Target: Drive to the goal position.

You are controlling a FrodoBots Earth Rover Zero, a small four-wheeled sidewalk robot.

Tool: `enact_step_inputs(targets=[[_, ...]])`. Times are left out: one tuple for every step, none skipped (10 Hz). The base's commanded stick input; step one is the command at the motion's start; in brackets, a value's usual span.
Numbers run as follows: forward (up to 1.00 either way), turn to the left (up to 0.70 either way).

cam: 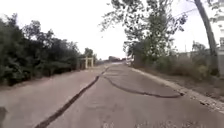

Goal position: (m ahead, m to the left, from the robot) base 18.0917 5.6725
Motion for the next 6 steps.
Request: enact_step_inputs(targets=[[0.85,-0.32],[0.85,-0.31],[0.85,-0.30],[0.85,-0.30],[0.85,-0.29],[0.85,-0.21]])
